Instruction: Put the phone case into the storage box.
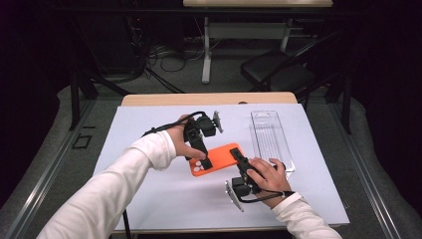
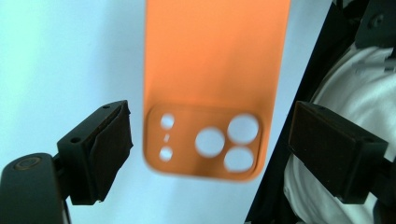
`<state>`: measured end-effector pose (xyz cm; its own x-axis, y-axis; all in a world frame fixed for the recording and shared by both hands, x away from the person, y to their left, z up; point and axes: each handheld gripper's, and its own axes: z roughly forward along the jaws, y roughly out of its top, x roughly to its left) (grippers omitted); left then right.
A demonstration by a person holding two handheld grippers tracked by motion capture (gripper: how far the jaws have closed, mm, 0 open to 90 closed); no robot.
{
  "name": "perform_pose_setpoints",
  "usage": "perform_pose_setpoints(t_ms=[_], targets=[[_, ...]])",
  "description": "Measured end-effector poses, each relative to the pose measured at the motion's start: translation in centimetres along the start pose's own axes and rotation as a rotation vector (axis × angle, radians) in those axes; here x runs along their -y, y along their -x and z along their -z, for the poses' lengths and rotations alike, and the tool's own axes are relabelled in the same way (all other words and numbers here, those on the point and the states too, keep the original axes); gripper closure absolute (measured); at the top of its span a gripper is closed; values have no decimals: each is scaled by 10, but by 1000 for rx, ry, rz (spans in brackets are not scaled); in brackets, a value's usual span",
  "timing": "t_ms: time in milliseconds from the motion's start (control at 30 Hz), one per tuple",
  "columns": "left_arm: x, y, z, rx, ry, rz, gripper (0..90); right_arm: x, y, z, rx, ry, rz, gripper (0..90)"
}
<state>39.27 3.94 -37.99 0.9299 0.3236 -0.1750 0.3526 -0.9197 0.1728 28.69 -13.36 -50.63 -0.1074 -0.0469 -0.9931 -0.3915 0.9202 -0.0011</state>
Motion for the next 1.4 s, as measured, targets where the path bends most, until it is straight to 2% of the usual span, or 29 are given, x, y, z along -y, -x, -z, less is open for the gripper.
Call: perform_pose_setpoints(t_ms=[233, 400, 500, 600, 800, 900, 1067, 1133, 1200, 1333, 1400], targets=[[17, -5, 16, 7, 74, 13, 157, 9, 2, 2, -12, -24, -28, 852], [24, -10, 20, 2, 84, 22, 158, 12, 4, 3, -14, -29, -33, 853], [29, -13, 21, 4, 108, 42, 158, 13, 5, 3, -18, -30, -50, 852], [35, -16, 23, 6, 118, 49, 160, 14, 7, 3, -29, -29, -66, 853], [42, -21, 28, 0, 175, 52, 162, 14, 10, 3, -74, -22, -120, 853], [47, -24, 30, 7, 199, 55, 166, 14, 11, 4, -106, -20, -165, 853], [57, -30, 38, 3, 248, 86, 167, 17, 16, 6, -189, -25, -292, 853], [62, -31, 40, 12, 278, 104, 166, 18, 18, 7, -197, -6, -337, 852], [64, -32, 41, 14, 290, 105, 166, 21, 20, 7, -223, 7, -407, 853], [69, -34, 42, 32, 340, 117, 166, 24, 23, 7, -254, 6, -485, 853], [71, -36, 42, 42, 345, 118, 166, 25, 23, 6, -273, 7, -529, 853]])
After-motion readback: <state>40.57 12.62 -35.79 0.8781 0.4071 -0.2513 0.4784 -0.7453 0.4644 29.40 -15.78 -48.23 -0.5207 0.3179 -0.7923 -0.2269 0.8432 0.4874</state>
